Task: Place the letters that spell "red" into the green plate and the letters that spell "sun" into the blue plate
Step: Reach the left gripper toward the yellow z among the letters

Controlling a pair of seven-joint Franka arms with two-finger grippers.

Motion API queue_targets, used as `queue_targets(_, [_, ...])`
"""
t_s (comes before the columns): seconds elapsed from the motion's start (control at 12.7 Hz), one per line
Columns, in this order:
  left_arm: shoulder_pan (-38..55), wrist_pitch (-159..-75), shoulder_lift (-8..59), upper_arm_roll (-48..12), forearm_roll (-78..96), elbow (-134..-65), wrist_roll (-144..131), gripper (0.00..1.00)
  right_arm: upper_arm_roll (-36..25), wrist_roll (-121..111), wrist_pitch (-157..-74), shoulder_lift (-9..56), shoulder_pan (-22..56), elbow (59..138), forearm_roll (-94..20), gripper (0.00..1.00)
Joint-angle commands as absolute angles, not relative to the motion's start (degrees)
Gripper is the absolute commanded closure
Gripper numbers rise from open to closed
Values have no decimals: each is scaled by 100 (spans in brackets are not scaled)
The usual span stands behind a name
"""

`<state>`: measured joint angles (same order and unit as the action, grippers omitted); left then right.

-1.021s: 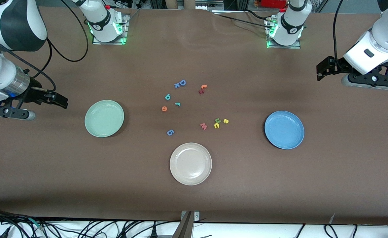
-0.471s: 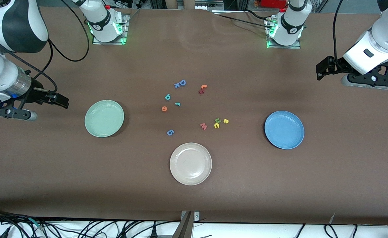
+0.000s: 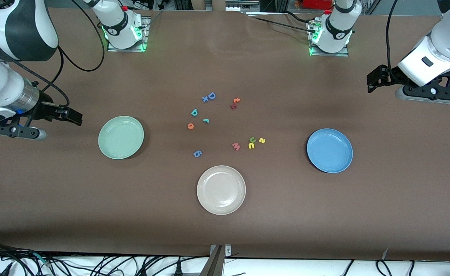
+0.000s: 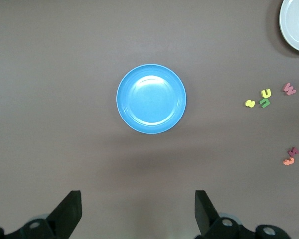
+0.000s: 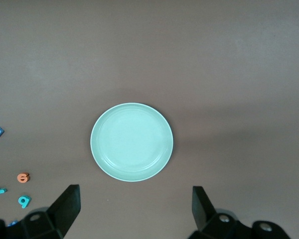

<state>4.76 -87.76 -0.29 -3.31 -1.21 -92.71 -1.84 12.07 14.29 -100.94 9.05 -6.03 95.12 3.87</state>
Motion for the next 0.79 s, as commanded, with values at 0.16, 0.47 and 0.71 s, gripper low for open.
queue_targets(0.16, [439, -8640, -70, -343, -44, -9185, -158, 0, 1248, 1353, -9941, 853, -650, 9466, 220, 0])
queue_targets(0.47, [404, -8631, -70, -343, -44, -9193, -149, 0, 1248, 1353, -9940, 844, -650, 9475, 88, 0])
queue_targets(0.71, [413, -8648, -62, -352, 0, -9158, -167, 0, 1257, 1362, -9932, 844, -650, 9475, 88, 0])
